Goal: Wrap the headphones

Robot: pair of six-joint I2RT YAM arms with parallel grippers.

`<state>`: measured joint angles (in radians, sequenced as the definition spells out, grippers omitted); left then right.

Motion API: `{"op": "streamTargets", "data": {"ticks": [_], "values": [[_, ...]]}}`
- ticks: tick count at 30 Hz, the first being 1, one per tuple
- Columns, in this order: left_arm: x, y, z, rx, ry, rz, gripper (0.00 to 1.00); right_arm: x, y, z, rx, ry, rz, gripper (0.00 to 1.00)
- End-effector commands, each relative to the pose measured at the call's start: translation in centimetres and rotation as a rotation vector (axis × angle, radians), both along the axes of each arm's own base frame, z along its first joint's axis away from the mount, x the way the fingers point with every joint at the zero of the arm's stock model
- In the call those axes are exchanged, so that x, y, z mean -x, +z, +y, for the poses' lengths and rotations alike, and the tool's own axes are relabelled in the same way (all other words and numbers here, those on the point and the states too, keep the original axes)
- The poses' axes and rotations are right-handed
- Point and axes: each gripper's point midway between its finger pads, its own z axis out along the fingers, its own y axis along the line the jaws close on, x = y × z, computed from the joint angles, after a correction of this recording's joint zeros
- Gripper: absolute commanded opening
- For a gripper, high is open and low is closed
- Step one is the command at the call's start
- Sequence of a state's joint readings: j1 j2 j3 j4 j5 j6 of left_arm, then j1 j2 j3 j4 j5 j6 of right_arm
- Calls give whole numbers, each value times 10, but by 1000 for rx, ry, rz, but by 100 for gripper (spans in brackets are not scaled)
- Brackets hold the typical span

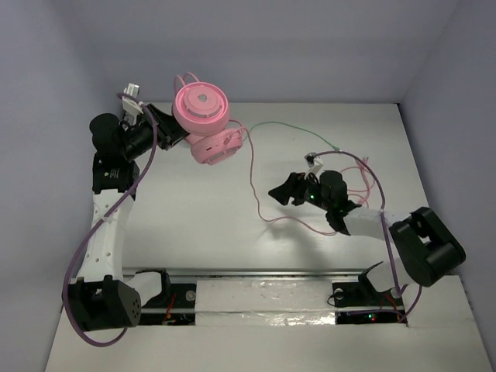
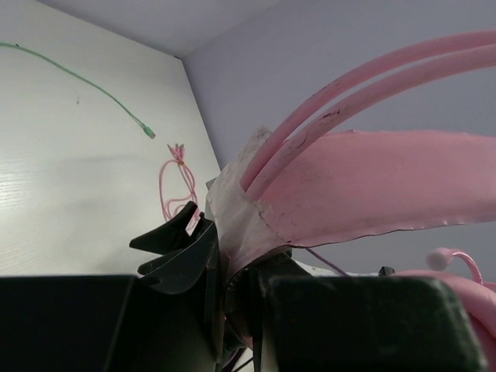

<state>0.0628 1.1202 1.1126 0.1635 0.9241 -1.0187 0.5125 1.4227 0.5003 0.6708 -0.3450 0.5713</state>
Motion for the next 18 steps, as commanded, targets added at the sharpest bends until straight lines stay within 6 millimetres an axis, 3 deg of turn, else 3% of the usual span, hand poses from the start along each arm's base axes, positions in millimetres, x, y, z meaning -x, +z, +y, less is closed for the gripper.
{"op": "streamTargets", "data": {"ticks": [1, 2, 3, 5, 7, 9, 12, 13, 15, 18], "values": [[11, 40, 1, -17, 14, -117, 0, 1, 36, 25, -112, 126, -111, 76], [7, 37, 3, -27, 36, -109, 0, 10, 30, 30, -121, 185, -90, 74], [6, 32, 5, -39, 50, -87, 0, 13, 39, 32, -164, 193, -113, 73], [-2, 23, 13, -82, 116, -81, 0, 23, 38, 29, -204, 197, -106, 67], [-6, 11, 18, -107, 153, -49, 0, 32, 55, 28, -262, 206, -139, 62], [-10, -4, 22, -127, 184, -11, 0, 35, 56, 23, -272, 178, -140, 58], [-12, -16, 24, -136, 196, 22, 0, 40, 60, 25, -258, 199, -167, 68], [-13, -16, 26, -141, 208, 24, 0, 43, 57, 28, -250, 235, -159, 77], [-12, -18, 27, -148, 216, 35, 0, 52, 57, 38, -257, 297, -163, 81], [-13, -18, 30, -156, 237, 41, 0, 50, 45, 53, -223, 323, -142, 85]]}}
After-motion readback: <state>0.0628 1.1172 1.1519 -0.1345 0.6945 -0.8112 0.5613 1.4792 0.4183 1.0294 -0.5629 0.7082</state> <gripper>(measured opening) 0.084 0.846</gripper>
